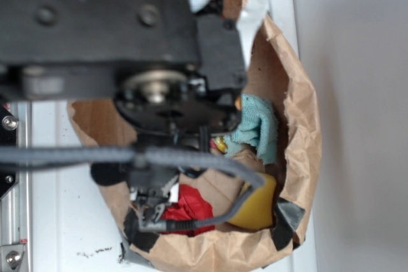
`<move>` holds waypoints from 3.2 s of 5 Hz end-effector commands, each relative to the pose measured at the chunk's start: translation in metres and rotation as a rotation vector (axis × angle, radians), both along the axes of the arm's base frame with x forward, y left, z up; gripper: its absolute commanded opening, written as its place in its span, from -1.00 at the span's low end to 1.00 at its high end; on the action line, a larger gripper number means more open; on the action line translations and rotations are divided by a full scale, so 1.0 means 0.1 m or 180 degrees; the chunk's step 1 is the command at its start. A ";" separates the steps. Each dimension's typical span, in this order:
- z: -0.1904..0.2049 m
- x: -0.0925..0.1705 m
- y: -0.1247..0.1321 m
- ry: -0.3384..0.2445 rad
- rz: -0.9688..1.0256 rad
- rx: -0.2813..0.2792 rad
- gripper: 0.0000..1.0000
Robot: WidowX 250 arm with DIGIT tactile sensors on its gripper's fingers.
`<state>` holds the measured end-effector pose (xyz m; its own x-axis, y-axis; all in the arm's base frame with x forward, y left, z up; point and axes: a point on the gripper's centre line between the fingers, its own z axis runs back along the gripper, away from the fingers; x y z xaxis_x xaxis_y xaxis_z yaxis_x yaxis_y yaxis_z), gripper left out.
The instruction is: Grab the green ball.
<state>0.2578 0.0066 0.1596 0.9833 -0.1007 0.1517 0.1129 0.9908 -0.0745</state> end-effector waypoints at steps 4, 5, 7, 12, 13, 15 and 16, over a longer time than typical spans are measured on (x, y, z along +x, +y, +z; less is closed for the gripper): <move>-0.33 0.23 0.10 -0.0114 0.0036 0.0213 1.00; -0.60 0.22 0.19 -0.0064 0.0112 0.0356 1.00; -0.77 0.09 0.42 0.0063 0.0006 0.0315 1.00; -1.15 0.06 0.44 0.0252 0.0008 0.0341 1.00; -1.23 0.02 0.40 0.0296 -0.0048 0.0349 1.00; -1.30 0.05 0.40 0.0344 -0.0035 0.0407 1.00; -1.36 0.04 0.39 0.0353 -0.0045 0.0481 1.00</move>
